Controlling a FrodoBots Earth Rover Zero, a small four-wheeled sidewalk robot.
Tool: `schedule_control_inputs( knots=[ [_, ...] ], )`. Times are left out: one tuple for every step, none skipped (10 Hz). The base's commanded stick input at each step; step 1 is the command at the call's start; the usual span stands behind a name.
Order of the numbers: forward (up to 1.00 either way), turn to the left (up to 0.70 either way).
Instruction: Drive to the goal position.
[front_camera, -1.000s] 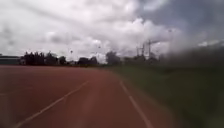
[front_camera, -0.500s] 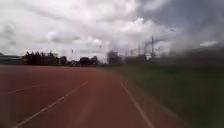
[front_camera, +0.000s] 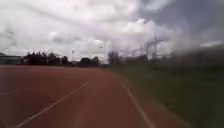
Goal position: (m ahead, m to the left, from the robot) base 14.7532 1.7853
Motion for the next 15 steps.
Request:
schedule_control_inputs(
  knots=[
    [0.70, 0.00],
    [0.70, 0.00],
    [0.70, 0.00],
    [0.70, 0.00],
    [0.70, -0.09],
    [0.70, -0.30],
    [0.70, -0.33],
    [0.70, -0.33],
    [0.70, -0.33],
    [0.70, -0.33],
    [0.70, -0.22],
    [0.70, 0.00],
    [0.70, 0.00],
    [0.70, 0.00],
    [0.70, 0.00]
  ],
)
